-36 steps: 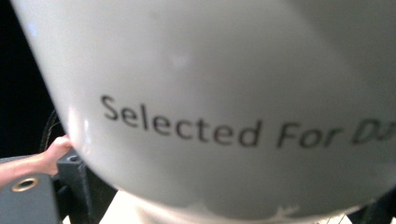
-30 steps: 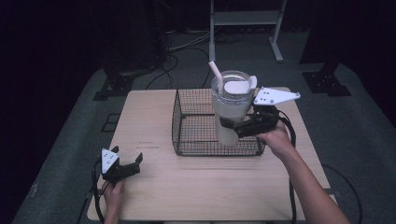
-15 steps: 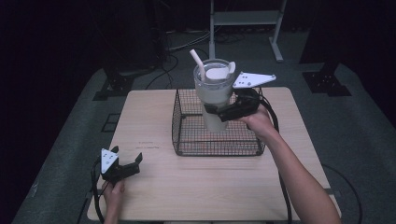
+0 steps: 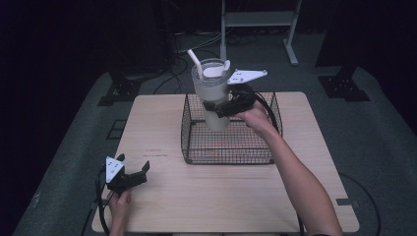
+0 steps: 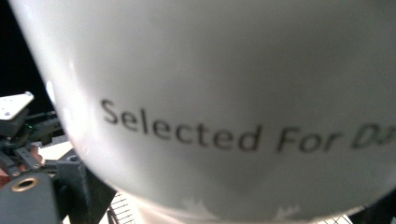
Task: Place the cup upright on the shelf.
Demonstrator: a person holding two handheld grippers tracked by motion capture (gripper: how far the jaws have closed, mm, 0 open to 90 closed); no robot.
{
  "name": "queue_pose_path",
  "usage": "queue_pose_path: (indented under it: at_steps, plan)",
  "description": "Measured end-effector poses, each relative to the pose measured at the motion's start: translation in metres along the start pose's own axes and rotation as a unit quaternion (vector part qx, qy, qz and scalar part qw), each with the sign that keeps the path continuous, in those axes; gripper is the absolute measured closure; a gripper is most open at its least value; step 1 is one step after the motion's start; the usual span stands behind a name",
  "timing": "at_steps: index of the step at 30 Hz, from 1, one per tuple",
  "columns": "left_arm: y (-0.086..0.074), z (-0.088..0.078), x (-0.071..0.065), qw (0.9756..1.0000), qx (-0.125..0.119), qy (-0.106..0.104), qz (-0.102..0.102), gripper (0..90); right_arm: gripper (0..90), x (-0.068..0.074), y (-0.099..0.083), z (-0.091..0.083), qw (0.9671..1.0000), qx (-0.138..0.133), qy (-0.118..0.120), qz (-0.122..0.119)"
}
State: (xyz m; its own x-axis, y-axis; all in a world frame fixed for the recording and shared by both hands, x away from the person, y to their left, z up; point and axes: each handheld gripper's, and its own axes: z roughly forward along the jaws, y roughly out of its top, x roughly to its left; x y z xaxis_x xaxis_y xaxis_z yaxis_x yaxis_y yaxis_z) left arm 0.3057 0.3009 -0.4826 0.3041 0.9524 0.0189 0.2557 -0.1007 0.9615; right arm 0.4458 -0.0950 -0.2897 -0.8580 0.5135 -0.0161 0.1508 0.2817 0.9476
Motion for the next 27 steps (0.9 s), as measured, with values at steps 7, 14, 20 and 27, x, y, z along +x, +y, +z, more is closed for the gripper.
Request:
queue_pose_path:
  at_steps: [7,14,20,27]
  plan:
    - [0.0,0.0,0.0,1.0,-0.001,-0.002,-0.001,0.0,8.3,-0.007,-0.012,0.025,0.9998,0.018,0.0,0.005]
    - [0.0,-0.001,0.001,1.0,-0.001,-0.002,0.001,0.0,8.3,-0.015,-0.025,0.045,0.9995,0.029,0.002,0.012]
    - [0.0,-0.001,0.001,1.0,-0.001,-0.003,-0.001,0.0,8.2,-0.021,-0.039,0.061,0.9988,0.046,0.007,0.018]
    - [0.0,-0.001,0.001,1.0,-0.002,-0.003,0.0,0.0,8.2,-0.025,-0.048,0.07,0.9985,0.049,0.014,0.022]
